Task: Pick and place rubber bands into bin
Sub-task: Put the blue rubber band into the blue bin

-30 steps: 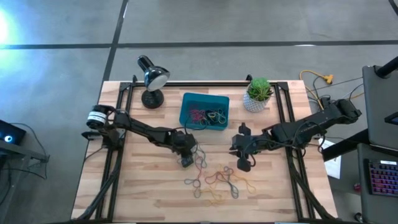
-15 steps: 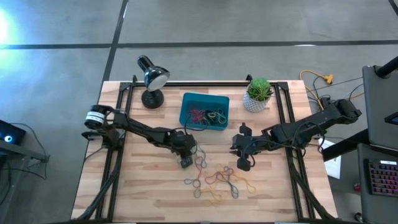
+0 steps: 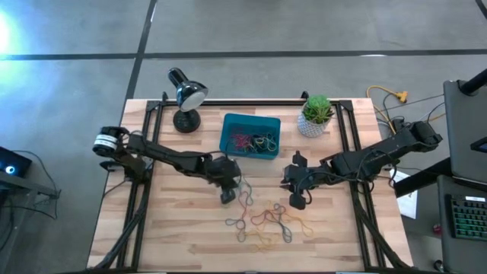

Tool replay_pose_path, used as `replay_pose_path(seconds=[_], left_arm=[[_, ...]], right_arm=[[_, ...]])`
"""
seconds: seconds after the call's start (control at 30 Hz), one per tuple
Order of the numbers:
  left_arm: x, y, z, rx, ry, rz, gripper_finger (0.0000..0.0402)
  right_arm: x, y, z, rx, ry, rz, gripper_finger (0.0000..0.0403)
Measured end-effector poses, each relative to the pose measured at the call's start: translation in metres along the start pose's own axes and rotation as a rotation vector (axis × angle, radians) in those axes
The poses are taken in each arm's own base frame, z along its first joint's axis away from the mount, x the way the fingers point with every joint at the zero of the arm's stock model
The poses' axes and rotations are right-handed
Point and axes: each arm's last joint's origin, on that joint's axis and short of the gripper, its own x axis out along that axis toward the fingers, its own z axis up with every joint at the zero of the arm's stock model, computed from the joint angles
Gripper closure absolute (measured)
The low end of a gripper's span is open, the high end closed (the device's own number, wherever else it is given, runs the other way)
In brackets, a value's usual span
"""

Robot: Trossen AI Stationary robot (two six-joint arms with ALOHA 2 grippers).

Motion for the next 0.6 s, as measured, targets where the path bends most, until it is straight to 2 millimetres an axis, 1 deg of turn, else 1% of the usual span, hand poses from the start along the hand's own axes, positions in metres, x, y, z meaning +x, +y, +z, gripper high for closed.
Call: replay_pose_path(seconds=[0.13, 0.23, 0.43, 0.6], left_arm=[[0.002, 0.004, -0.009, 0.025, 0.085, 0.034, 0.0384], [0.005, 0.007, -0.015, 0.039, 0.137, 0.057, 0.0358], [0.009, 0.011, -0.020, 0.038, 0.185, 0.084, 0.0309], [0.015, 0.015, -0.026, 0.042, 0.244, 0.106, 0.0293]], right_arm=[[0.000, 0.000, 0.000, -0.003, -0.002, 0.001, 0.0344], [0.000, 0.000, 0.000, -0.005, -0.002, 0.001, 0.0346], [0.000, 0.000, 0.000, -0.004, -0.003, 0.001, 0.0346], [0.000, 0.001, 0.001, -0.002, -0.015, 0.007, 0.0346]])
